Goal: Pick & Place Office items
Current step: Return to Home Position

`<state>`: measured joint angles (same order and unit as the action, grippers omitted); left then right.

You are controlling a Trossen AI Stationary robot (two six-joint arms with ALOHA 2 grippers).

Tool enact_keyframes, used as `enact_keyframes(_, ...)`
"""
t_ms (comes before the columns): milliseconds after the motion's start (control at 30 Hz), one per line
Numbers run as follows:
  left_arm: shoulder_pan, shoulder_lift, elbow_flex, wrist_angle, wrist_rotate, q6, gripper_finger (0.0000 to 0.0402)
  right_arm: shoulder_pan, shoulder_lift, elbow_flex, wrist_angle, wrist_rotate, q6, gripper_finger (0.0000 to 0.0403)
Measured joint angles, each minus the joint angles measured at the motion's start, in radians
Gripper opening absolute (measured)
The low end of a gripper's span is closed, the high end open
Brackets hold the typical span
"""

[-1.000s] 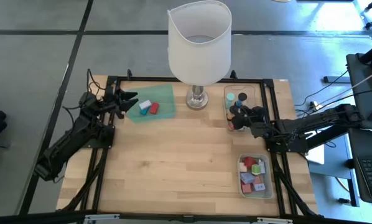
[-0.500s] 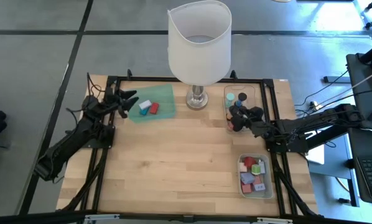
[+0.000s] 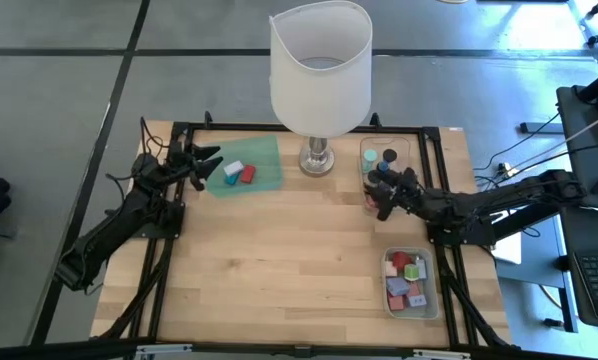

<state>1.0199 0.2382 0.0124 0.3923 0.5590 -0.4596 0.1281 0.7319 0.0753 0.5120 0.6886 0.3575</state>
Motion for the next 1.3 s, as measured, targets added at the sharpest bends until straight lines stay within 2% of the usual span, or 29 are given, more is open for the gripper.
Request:
enact_keyframes(67, 0.000, 0.000, 0.000, 0.000, 0.016, -0.019, 0.0226, -0.008, -0.025, -0.065, 0.106, -0.032, 0.002, 0.0274)
enact_keyframes(400, -0.005, 0.000, -0.003, -0.019, 0.177, -0.051, 0.0226, -0.018, -0.129, -0.060, 0.139, -0.072, -0.173, 0.0274)
enact_keyframes(533, -0.005, 0.000, -0.003, -0.030, 0.174, -0.051, 0.0226, -0.027, -0.144, -0.060, 0.138, -0.076, -0.234, 0.0274)
enact_keyframes(1300, -0.005, 0.000, -0.003, -0.029, 0.171, -0.051, 0.0226, -0.028, -0.145, -0.060, 0.139, -0.077, -0.236, 0.0274)
